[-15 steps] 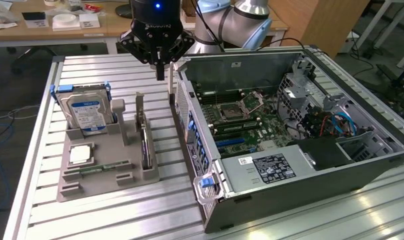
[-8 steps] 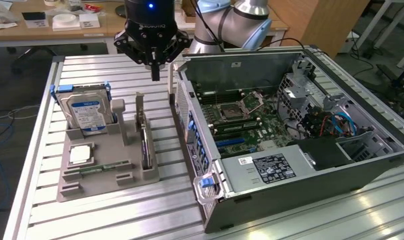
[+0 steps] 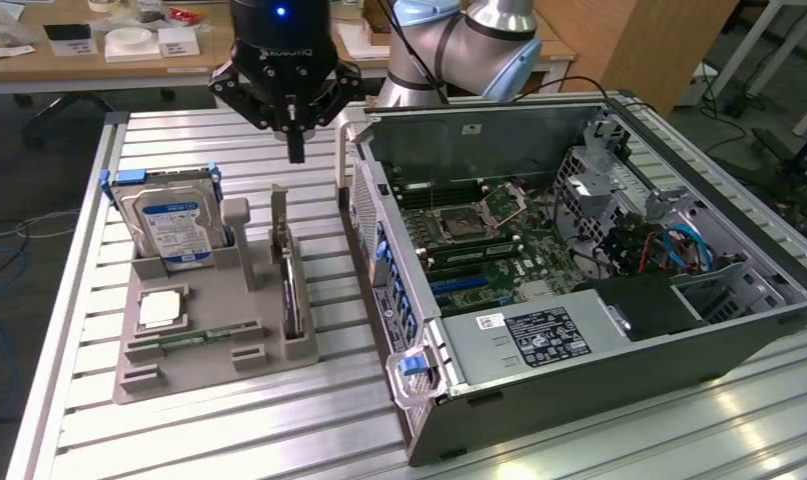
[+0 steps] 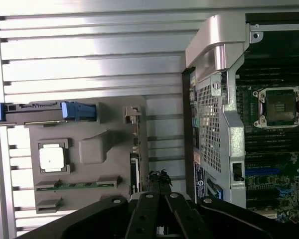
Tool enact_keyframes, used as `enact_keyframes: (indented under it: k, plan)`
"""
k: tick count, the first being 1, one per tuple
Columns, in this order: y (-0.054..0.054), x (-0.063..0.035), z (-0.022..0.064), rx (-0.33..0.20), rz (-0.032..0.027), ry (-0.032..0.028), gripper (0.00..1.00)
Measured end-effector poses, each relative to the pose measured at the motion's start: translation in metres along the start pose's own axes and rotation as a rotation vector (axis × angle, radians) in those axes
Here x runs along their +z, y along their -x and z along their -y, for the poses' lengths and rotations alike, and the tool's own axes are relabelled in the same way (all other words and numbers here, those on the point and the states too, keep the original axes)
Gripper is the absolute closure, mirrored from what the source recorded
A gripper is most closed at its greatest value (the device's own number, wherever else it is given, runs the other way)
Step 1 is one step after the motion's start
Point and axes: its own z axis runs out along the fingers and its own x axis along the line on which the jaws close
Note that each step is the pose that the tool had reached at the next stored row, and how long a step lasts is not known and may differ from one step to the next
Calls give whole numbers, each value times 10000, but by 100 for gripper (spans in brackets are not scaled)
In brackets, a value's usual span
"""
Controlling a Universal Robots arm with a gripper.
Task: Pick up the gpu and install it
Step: 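Reach for the gpu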
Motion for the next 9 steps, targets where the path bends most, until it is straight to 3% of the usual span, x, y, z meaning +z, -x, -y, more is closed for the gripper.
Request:
enact_keyframes:
  k: [9]
  plan:
    - [-153,-4,12,-1,0,0,89]
